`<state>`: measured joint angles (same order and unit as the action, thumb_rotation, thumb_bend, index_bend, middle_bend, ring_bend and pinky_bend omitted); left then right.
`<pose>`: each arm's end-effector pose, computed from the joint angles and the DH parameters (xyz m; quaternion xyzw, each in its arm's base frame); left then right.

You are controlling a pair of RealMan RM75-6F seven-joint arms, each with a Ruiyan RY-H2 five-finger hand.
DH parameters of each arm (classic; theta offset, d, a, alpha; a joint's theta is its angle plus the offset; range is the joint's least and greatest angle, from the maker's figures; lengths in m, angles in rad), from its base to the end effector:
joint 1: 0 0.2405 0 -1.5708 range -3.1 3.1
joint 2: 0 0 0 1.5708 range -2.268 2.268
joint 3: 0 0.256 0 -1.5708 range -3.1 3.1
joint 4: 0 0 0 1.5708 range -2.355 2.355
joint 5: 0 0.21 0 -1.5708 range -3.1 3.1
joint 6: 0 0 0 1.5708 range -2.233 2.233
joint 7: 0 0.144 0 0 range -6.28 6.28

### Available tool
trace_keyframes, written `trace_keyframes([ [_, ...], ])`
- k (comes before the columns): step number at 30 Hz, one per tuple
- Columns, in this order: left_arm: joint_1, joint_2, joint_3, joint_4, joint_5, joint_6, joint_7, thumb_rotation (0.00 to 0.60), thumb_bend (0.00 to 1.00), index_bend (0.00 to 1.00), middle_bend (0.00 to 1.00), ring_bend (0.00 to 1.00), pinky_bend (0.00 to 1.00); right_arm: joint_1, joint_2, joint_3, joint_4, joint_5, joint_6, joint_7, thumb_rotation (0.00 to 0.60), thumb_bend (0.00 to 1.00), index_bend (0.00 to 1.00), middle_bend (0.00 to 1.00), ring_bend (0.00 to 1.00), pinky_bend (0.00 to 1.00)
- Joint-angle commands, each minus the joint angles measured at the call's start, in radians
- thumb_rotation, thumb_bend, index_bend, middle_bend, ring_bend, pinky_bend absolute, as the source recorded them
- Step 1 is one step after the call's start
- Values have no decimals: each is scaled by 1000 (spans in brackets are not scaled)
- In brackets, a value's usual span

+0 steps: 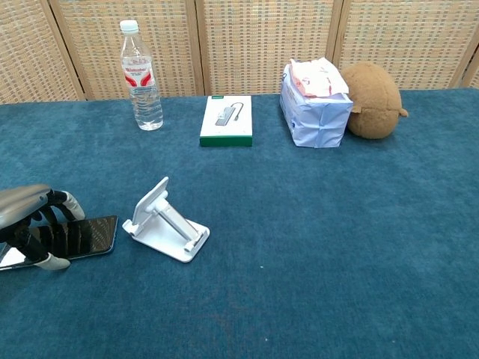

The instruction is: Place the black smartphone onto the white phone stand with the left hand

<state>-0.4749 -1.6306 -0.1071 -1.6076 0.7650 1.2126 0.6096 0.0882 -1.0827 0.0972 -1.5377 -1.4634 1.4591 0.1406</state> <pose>-0.2363 0.2576 -0.0320 -0.6284 -0.5258 -0.2327 0.5239 -0.3292 -0.1932 0.1853 0.5677 -0.3961 0.4042 0.5978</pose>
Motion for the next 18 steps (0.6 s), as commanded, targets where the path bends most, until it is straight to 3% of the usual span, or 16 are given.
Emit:
trace_keyframes([
  [1,-1,-1,1,-1,-4,-2,4,600,187,312,299,277,211,0,0,0,0,0,0,0,600,0,0,0,0,0],
  [4,-3,-4,0,1,-6,-3,7,600,198,351,312,297,256,0,1,0,0,0,-1,2,600,0,0,0,0,0],
  [10,2,-15,2,22,18,16,-1,600,228,492,427,494,419,-1,1,0,1,0,1,6,600,0,0,0,0,0],
  [18,22,-8,-9,27,84,34,-80,600,229,511,435,502,420,0,1,0,1,0,-1,5,600,0,0,0,0,0],
])
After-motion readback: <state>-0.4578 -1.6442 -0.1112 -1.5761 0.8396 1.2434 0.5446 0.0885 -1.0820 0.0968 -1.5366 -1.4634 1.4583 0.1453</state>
